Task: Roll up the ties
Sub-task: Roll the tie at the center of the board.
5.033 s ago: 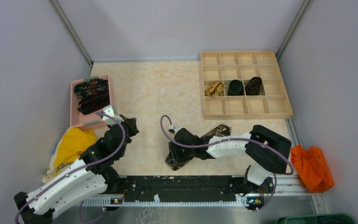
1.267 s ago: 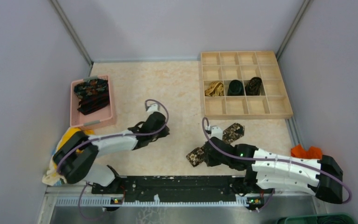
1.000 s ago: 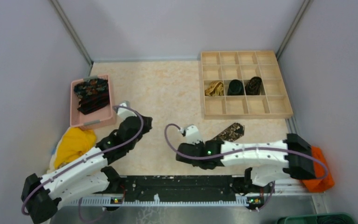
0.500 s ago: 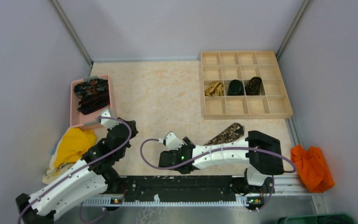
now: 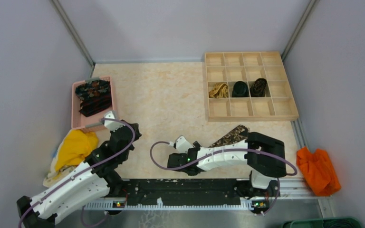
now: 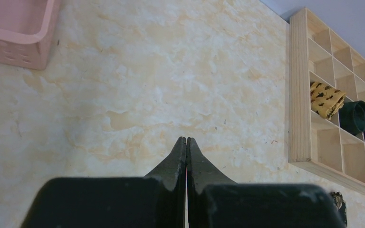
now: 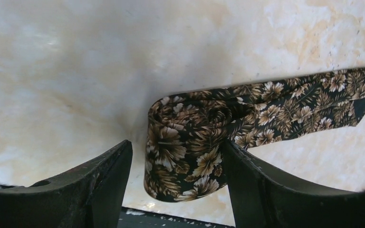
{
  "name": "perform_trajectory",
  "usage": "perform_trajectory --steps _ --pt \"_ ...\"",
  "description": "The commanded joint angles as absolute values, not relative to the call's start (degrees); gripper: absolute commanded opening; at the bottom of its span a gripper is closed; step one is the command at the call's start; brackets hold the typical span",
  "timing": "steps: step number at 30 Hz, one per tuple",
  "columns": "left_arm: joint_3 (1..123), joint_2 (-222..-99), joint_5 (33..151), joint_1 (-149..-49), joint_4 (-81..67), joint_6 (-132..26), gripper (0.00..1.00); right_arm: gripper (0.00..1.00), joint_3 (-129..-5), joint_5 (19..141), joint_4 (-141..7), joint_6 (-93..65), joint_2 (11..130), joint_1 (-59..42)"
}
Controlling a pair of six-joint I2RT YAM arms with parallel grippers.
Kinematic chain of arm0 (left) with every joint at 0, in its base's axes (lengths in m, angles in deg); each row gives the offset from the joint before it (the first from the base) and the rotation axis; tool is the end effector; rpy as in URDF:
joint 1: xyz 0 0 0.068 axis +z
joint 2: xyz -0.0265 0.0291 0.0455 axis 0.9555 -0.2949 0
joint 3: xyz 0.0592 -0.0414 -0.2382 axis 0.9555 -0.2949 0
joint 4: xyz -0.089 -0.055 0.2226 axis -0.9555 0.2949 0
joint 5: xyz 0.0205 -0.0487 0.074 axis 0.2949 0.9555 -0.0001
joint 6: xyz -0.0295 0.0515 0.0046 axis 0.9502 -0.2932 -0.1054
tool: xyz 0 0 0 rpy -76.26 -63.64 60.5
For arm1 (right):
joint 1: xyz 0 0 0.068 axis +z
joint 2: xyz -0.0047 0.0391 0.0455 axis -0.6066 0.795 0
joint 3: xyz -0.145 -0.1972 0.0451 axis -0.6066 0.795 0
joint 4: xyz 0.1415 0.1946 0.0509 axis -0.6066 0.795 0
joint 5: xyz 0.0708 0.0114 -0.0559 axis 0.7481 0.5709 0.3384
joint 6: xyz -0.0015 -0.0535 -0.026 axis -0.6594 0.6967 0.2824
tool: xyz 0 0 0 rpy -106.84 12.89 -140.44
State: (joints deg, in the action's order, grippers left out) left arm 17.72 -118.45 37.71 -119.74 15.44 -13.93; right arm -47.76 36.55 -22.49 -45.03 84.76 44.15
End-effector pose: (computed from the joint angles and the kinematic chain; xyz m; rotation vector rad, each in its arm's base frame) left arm 0.1241 -0.0865 0.2364 -0.5421 1.8156 -0.3393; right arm 0.0649 0.2616 0.1446 -0.9084 2.3688 -0.3155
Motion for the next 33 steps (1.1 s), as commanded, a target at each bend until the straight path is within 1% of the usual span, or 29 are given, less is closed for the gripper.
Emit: perform_trajectory --steps 1,7,11,12,17,21,26,29,33 --pt "17.1 -119.0 36.8 -119.9 15.6 -13.4 0.0 0.69 -44.6 38.1 -24.6 -46.5 80.8 41.4" --pt "16.8 -119.9 38.0 -119.9 13.1 -14.7 0.0 0.69 -40.8 38.2 -26.4 -47.1 79.0 38.5" --pt "16.5 -121.0 38.7 -119.9 11.0 -15.7 0.0 0.66 -39.9 38.3 -27.9 -47.4 79.3 36.9" --pt "16.6 -121.1 38.8 -119.9 10.8 -15.7 0.0 0.65 -39.7 38.4 -28.4 -47.5 79.4 36.2" --pt "16.5 -121.3 39.2 -119.9 9.7 -16.4 0.0 0.5 -38.1 40.1 -30.6 -47.8 78.6 32.8" --pt "16.6 -120.9 38.9 -119.9 8.9 -17.5 0.0 0.41 -36.1 42.5 -34.3 -47.2 74.5 30.7" --pt "17.6 -120.3 38.0 -119.9 8.4 -19.7 0.0 0.32 -35.6 51.2 -41.7 -45.9 68.5 29.4" --pt "17.9 -120.5 37.8 -119.9 6.0 -22.1 0.0 0.32 -35.3 60.5 -49.0 -46.4 67.9 29.2" --pt "19.3 -122.5 39.1 -119.9 3.6 -25.3 0.0 0.32 -34.6 69.5 -57.0 -49.2 70.4 28.8"
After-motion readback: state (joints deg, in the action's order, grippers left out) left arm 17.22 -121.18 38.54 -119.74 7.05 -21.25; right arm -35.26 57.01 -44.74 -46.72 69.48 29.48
